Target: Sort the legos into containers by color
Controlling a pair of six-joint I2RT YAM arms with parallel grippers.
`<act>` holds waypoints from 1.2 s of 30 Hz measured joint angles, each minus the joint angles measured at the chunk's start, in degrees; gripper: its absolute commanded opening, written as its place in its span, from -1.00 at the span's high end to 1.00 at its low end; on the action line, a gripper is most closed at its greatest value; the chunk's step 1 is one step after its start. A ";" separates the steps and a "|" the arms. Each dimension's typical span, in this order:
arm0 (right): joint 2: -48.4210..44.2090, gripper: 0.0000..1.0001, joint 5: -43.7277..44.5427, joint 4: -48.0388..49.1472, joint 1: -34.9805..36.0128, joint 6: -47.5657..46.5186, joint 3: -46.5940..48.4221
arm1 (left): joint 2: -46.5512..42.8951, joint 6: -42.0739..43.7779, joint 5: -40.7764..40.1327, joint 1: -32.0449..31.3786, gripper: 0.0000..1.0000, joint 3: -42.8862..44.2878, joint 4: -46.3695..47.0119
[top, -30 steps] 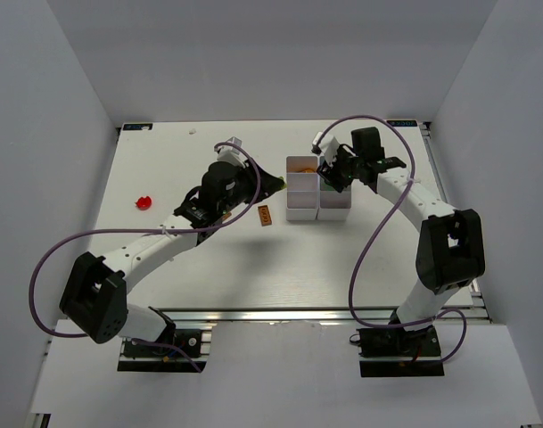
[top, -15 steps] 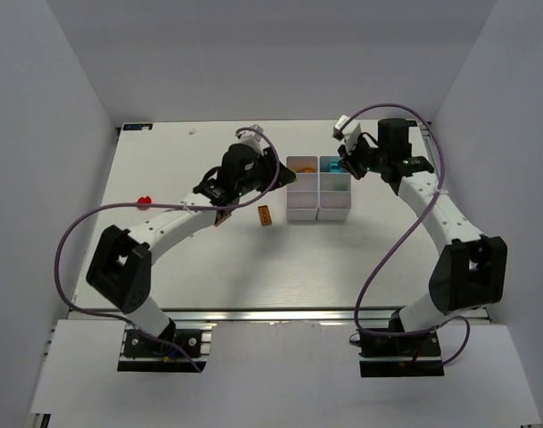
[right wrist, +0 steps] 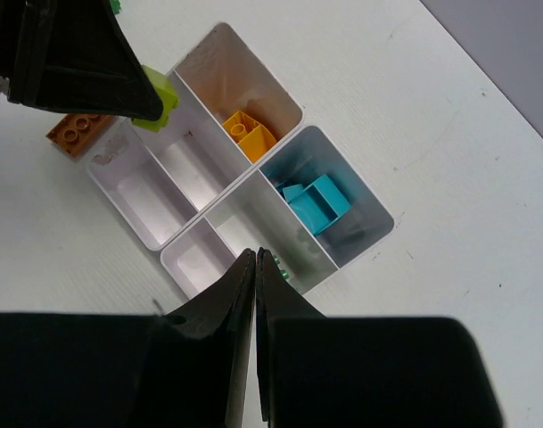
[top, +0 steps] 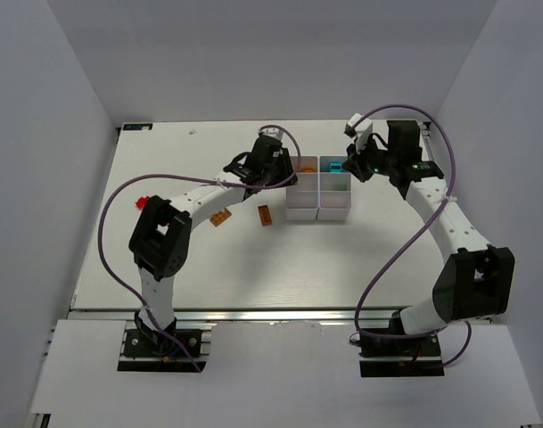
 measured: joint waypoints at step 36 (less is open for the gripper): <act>-2.99 0.72 -3.93 0.83 -1.09 2.43 -3.87 | 4.24 2.08 -11.91 -4.92 -0.20 6.12 -3.08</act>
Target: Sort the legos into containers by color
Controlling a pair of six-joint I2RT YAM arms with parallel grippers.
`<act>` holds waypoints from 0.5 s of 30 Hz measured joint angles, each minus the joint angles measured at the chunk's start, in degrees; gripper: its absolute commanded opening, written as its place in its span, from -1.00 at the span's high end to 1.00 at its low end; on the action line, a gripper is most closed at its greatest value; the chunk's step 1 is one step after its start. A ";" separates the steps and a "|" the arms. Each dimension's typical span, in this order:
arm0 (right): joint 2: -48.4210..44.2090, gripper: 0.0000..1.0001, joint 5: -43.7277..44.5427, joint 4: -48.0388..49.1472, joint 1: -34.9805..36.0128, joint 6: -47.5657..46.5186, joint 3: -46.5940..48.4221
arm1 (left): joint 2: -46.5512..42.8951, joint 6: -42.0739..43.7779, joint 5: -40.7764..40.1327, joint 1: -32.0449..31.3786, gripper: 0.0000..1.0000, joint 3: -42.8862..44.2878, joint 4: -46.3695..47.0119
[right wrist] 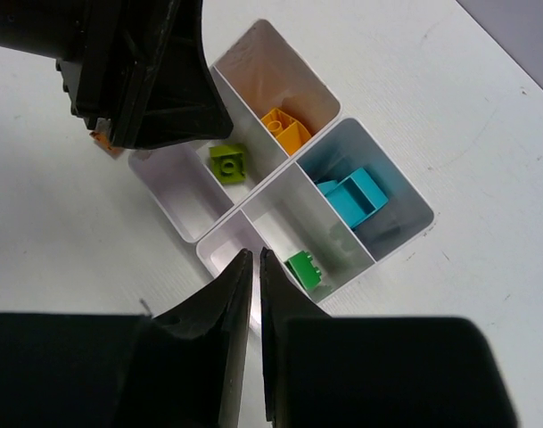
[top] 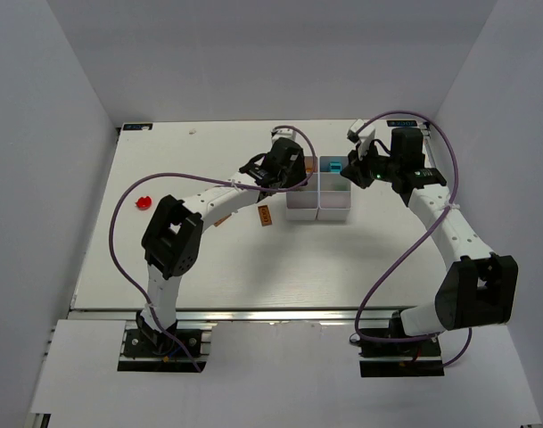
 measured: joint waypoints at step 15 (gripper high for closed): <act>9.88 -0.04 -10.78 -12.48 5.92 -6.99 13.33 | -24.22 -3.82 -2.32 3.21 -0.16 -14.84 0.20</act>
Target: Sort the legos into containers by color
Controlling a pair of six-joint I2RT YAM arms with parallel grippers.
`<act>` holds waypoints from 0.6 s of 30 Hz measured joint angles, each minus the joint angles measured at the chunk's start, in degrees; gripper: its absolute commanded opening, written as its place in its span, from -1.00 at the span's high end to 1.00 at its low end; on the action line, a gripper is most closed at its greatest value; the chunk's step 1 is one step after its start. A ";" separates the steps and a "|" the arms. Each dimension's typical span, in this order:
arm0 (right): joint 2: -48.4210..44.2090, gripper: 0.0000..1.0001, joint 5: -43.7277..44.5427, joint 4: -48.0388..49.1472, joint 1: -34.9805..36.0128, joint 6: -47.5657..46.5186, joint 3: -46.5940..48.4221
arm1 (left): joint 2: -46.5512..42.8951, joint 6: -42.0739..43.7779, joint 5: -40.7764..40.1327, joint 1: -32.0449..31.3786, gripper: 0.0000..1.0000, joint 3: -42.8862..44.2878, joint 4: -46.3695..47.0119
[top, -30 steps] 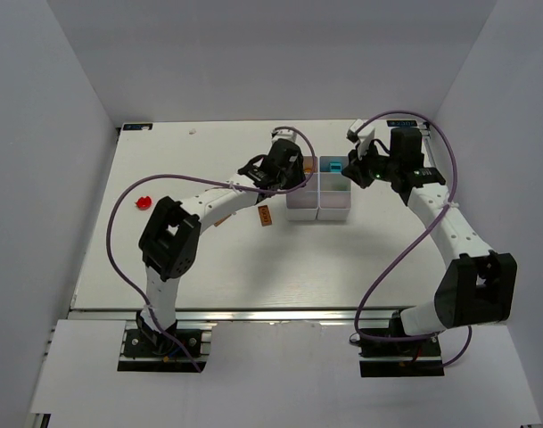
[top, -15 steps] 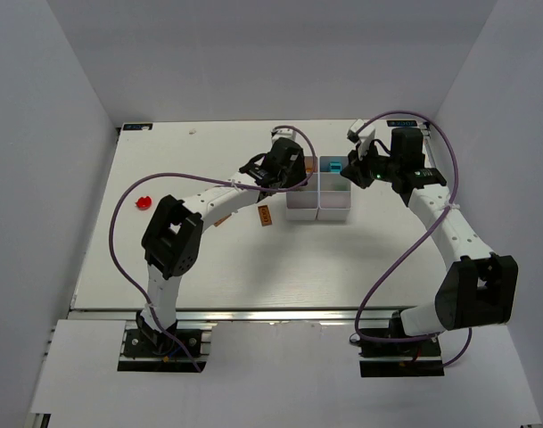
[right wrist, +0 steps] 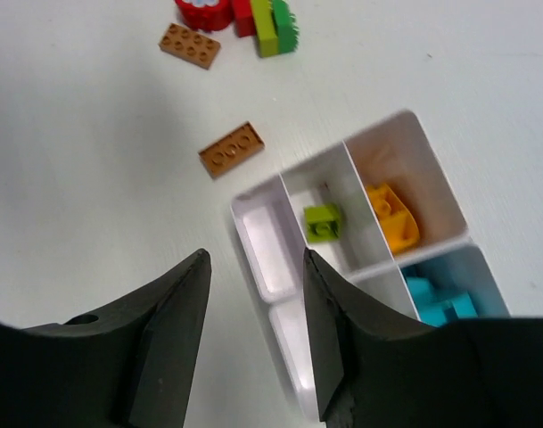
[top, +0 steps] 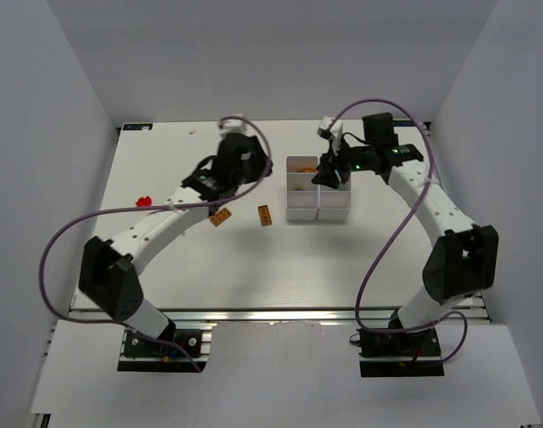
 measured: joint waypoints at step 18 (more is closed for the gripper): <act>9.66 -0.27 0.90 -4.57 6.75 10.54 12.26 | 18.14 17.59 4.17 17.97 -0.87 13.81 -20.39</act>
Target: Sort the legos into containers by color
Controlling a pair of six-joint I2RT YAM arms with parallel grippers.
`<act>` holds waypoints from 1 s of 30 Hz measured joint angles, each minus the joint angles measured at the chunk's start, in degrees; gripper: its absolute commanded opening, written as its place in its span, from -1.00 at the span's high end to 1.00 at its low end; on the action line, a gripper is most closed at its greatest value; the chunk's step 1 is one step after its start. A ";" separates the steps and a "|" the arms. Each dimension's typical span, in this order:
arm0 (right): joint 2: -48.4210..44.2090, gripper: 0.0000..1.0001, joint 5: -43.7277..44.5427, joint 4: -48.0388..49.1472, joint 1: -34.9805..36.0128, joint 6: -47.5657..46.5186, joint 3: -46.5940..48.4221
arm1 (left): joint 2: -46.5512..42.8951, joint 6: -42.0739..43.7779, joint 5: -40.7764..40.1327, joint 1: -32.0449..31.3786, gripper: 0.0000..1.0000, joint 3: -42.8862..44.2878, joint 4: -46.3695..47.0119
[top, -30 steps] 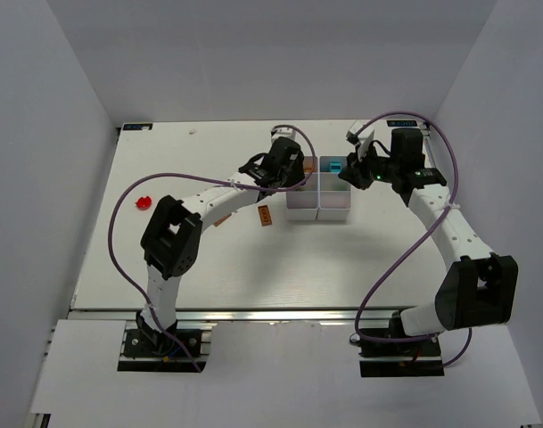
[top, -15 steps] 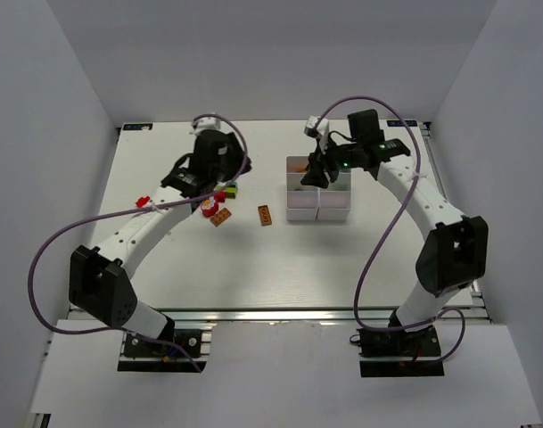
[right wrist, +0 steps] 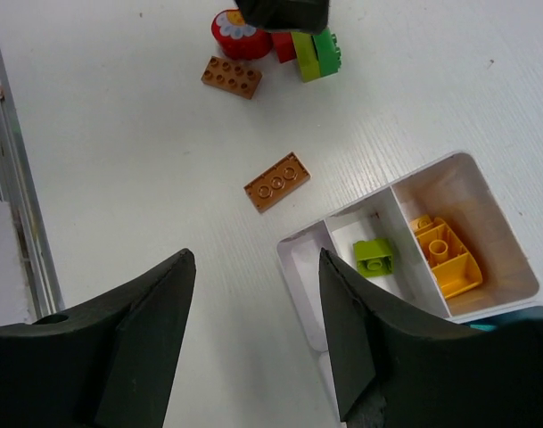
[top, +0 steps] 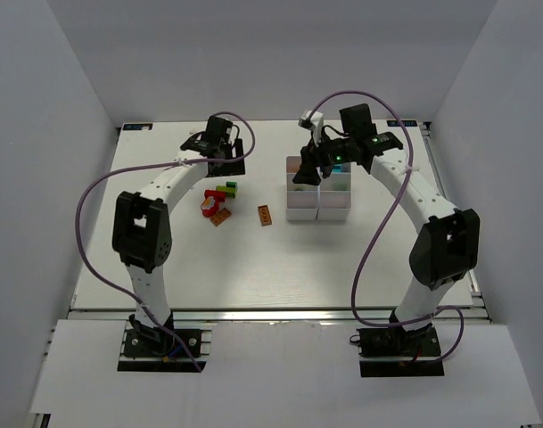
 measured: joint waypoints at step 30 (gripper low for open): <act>-5.27 -0.29 1.88 3.69 -1.29 4.37 -7.78 | 15.23 5.53 2.67 -0.63 -0.30 9.18 -3.43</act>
